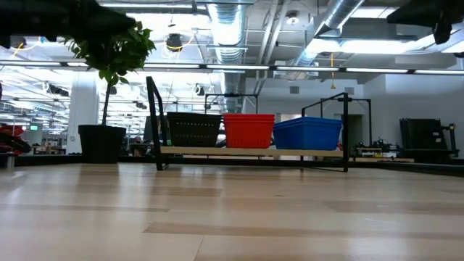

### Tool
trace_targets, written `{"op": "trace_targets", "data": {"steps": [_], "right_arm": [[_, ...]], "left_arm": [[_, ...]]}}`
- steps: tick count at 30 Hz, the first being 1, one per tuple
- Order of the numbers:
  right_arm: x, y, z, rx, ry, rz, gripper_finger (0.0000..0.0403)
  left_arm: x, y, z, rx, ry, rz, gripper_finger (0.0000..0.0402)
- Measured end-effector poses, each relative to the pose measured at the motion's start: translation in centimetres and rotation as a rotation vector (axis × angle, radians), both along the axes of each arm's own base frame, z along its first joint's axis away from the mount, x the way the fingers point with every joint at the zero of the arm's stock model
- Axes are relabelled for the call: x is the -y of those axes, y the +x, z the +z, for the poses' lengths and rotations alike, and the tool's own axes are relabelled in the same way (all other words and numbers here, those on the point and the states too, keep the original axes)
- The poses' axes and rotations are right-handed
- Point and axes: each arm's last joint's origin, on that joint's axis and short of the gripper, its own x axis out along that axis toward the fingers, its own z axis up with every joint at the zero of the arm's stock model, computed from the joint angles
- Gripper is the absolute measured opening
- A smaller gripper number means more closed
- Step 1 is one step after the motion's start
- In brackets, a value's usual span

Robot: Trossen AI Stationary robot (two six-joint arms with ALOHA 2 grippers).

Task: Stack baskets on shelf by color
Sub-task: Return to Home Position

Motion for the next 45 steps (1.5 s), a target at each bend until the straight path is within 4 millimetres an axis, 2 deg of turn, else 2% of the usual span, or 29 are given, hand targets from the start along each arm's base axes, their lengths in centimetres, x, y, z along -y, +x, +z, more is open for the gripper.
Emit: {"op": "trace_targets", "data": {"steps": [5,12,14,18,21,25,36,40,43,45], "right_arm": [[1.7,-1.7,-0.6,0.07,0.096,0.101,0.0006],[0.8,-1.6,-6.4,0.157,0.163,0.131,0.0015],[0.2,-1.4,-8.2,0.181,0.203,0.154,0.0012],[-0.9,-1.1,-11.0,0.224,0.296,0.18,0.0004],[-1.9,-0.7,-11.5,0.243,0.33,0.178,0.0007],[-2.4,-0.5,-12.0,0.217,0.274,0.173,0.0006],[-2.1,0.1,-11.6,0.296,0.379,0.062,0.0032],[-2.3,0.6,-9.1,0.221,0.236,0.028,0.0035],[-2.2,0.7,-6.6,0.12,0.092,0.073,0.0034],[-2.3,0.8,-5.1,0.061,-0.002,0.176,0.0032]], "left_arm": [[0.4,-0.1,0.7,0.05,0.068,-0.132,0.0],[0.8,-0.1,0.3,0.009,0.087,-0.267,0.0],[0.7,-0.2,-0.1,-0.033,0.072,-0.231,0.0],[0.1,-0.3,-0.9,-0.119,0.024,-0.029,0.0],[-0.2,-0.5,-1.2,-0.145,0.003,0.071,0.0],[-0.2,-0.5,-1.6,-0.184,0.015,0.064,0.0],[-0.2,-0.5,-1.6,-0.169,-0.057,0.067,0.0],[-0.2,-0.5,-0.9,-0.053,-0.212,0.073,0.0],[-0.2,-0.5,-0.1,0.012,-0.165,0.068,0.0],[-0.2,-0.6,0.2,0.033,-0.12,0.077,0.0]]}}
